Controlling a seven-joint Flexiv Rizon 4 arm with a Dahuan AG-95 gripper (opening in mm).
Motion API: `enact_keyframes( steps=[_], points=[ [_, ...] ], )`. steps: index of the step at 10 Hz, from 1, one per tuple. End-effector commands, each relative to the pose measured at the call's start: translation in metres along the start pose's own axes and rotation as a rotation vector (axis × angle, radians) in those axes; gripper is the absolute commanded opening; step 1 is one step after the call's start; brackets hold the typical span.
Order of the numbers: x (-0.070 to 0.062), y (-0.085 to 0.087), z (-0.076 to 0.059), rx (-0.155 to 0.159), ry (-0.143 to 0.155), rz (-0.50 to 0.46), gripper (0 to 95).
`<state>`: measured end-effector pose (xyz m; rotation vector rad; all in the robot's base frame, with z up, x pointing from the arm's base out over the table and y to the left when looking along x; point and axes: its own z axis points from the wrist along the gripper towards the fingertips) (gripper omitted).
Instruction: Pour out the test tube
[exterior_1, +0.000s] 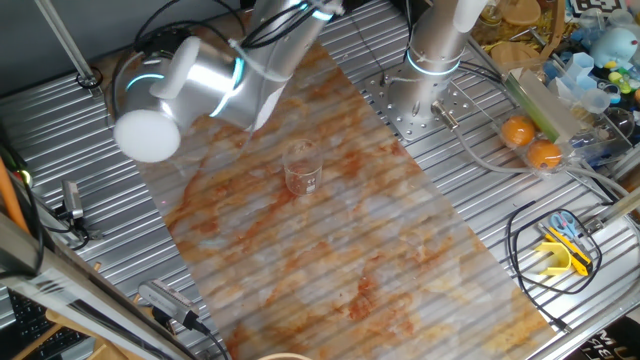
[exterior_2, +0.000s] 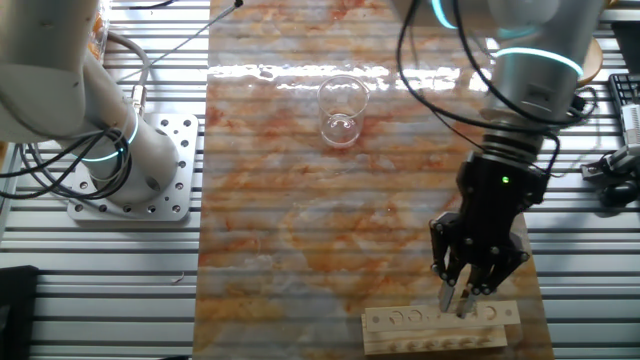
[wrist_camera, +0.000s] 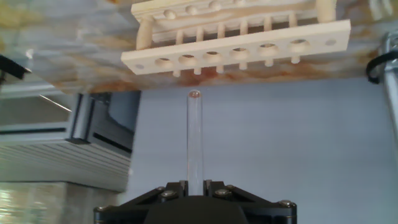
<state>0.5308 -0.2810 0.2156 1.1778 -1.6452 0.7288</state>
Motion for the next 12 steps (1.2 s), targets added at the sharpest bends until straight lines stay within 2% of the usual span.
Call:
enact_keyframes(
  steps=[1,6,12],
  points=[
    [0.001,0.006,0.004,-0.012,-0.008,0.022,0.0],
    [-0.003,0.021,0.014,-0.014,-0.003,0.048,0.0],
    [-0.013,0.037,0.015,-0.006,0.031,0.052,0.0]
  ],
)
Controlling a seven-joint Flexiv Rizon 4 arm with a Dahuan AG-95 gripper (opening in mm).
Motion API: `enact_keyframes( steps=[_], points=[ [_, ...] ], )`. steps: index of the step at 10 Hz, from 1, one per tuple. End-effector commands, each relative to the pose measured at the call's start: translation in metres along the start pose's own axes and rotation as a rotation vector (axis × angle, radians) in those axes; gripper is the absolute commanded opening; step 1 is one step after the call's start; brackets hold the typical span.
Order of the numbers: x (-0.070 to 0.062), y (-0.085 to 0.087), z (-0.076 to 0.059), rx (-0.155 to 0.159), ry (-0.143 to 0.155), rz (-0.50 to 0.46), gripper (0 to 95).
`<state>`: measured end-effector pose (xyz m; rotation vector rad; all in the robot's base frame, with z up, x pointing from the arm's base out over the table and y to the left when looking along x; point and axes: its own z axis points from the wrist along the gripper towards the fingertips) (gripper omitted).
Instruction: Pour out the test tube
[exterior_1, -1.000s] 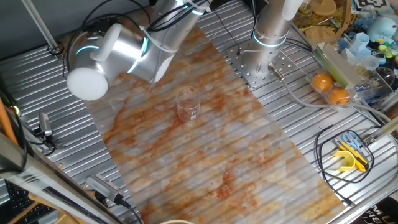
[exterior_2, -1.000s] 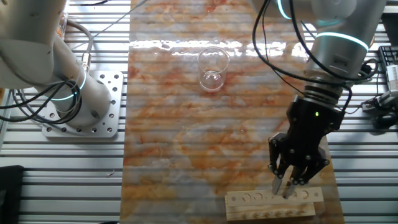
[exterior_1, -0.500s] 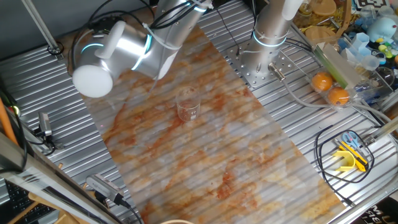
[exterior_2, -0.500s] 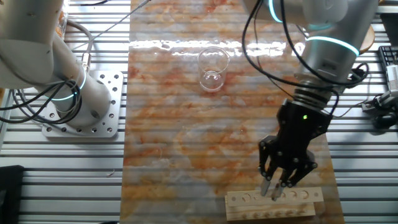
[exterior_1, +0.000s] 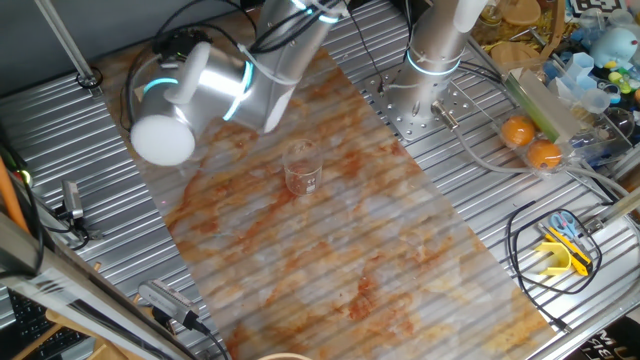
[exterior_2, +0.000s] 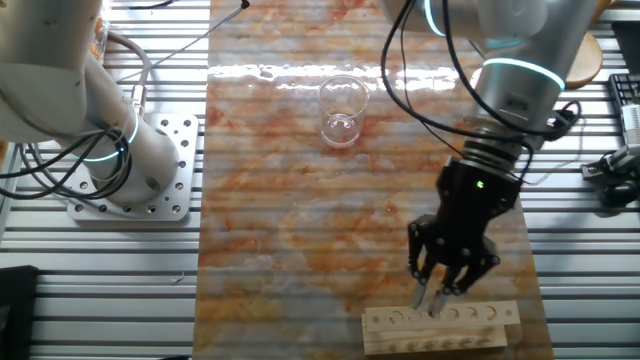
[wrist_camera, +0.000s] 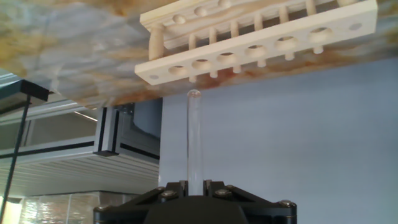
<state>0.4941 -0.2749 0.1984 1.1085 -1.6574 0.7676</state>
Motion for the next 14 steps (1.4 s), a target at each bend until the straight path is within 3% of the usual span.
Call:
enact_keyframes(
  steps=[1,14],
  points=[
    [0.002,0.002,0.002,0.010,0.001,-0.007,0.0],
    [-0.010,0.007,0.010,0.030,0.044,-0.045,0.0]
  ],
)
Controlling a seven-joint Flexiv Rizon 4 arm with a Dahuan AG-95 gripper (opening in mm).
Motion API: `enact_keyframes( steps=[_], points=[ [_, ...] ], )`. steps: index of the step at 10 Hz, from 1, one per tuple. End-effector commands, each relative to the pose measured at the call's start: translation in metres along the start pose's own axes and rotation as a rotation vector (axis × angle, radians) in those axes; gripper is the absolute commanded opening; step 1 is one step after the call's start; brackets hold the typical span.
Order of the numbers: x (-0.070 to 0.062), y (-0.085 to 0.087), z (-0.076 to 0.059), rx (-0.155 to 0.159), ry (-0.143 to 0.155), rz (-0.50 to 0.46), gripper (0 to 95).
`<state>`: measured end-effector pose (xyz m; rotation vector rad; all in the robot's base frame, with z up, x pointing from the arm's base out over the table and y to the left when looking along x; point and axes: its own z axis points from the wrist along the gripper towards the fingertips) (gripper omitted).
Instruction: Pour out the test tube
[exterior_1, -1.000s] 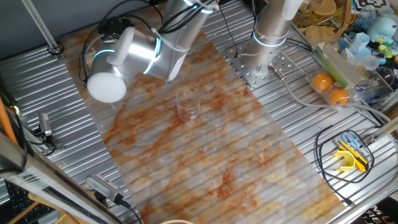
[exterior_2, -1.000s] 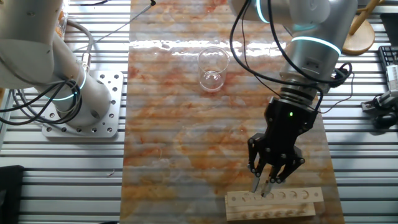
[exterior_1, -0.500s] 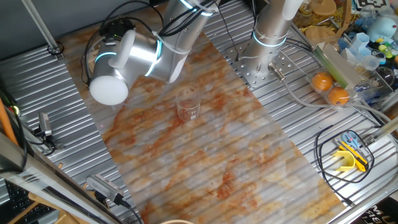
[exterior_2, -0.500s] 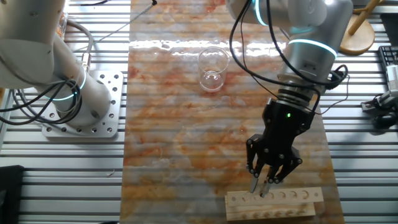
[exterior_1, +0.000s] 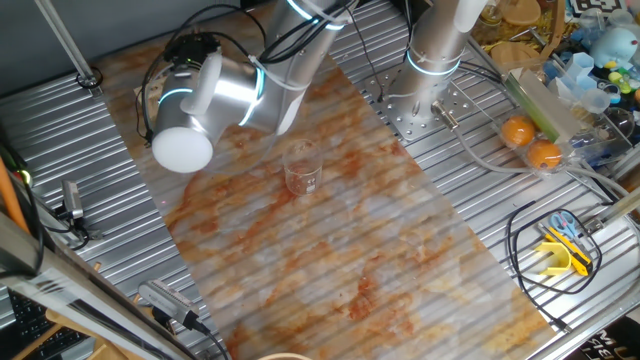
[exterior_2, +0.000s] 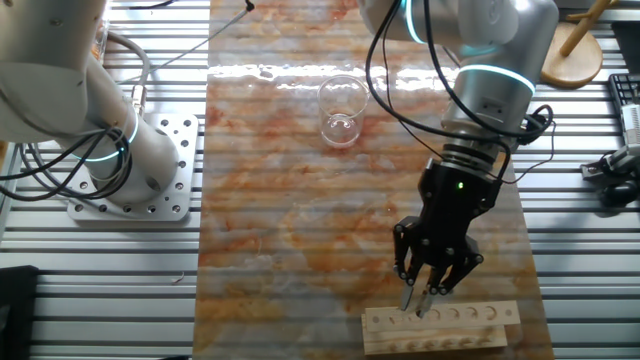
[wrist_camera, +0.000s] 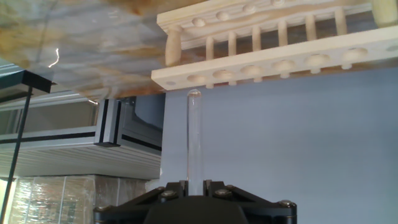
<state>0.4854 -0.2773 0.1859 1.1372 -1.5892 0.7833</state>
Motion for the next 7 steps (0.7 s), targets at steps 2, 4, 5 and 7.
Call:
enact_keyframes(
  steps=[2,4,5,7],
  points=[
    [0.0001,0.0002,0.0002,0.003,0.011,-0.007,0.0],
    [-0.0003,0.0009,0.0009,0.005,0.018,-0.010,0.0],
    [-0.0009,0.0014,0.0014,0.011,0.019,-0.011,0.0],
    [-0.0015,0.0016,0.0017,0.015,0.026,-0.012,0.0]
  ],
)
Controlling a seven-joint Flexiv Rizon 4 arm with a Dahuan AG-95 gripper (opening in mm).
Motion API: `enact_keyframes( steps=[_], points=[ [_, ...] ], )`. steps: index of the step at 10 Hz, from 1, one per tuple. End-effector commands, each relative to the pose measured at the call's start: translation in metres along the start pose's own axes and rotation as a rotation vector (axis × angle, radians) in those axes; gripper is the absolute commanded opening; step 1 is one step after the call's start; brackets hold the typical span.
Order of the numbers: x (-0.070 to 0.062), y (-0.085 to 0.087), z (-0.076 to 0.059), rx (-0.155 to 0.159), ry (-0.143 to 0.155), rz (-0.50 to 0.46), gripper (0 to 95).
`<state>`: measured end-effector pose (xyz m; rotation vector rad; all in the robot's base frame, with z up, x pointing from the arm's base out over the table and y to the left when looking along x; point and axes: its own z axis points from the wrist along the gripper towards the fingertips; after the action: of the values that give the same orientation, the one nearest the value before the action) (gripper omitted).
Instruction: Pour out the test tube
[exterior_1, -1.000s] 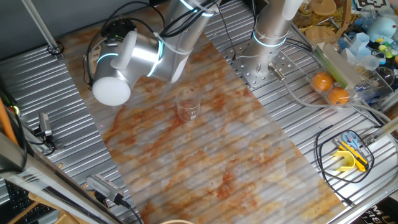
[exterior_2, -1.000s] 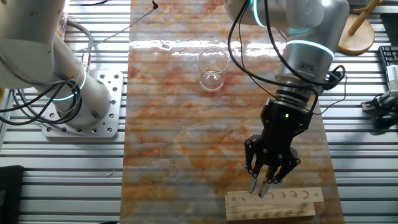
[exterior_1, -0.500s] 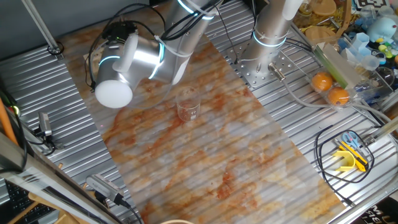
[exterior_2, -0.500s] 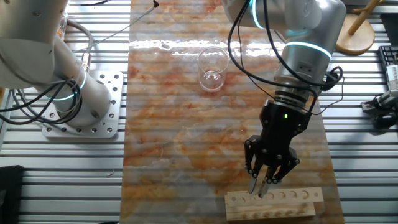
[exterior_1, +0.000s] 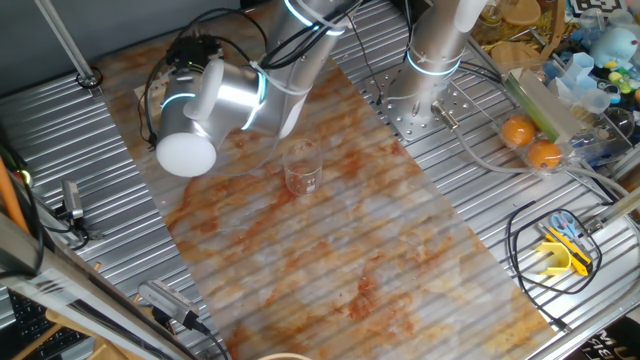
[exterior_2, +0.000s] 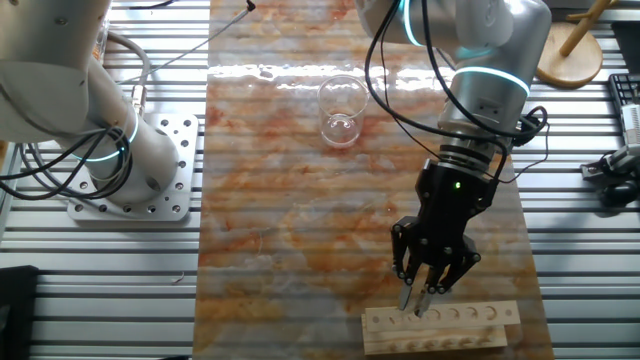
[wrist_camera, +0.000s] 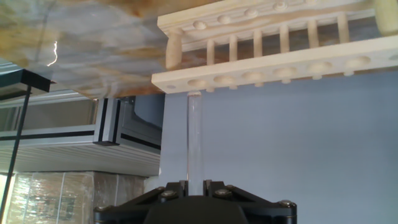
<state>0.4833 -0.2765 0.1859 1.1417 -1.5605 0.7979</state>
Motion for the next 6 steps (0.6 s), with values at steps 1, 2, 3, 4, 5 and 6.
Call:
enact_keyframes(
  steps=[1,2,3,4,5,6],
  points=[
    [-0.0020,-0.0006,0.0019,0.004,0.005,-0.002,0.0],
    [-0.0031,-0.0007,0.0023,0.007,0.006,-0.002,0.0],
    [-0.0037,-0.0007,0.0025,0.007,0.006,0.000,0.0],
    [-0.0052,-0.0007,0.0031,0.011,0.010,0.002,0.0],
    [-0.0062,-0.0007,0.0034,0.013,0.010,0.003,0.0],
    [-0.0069,-0.0007,0.0036,0.015,0.011,0.004,0.0]
  ],
)
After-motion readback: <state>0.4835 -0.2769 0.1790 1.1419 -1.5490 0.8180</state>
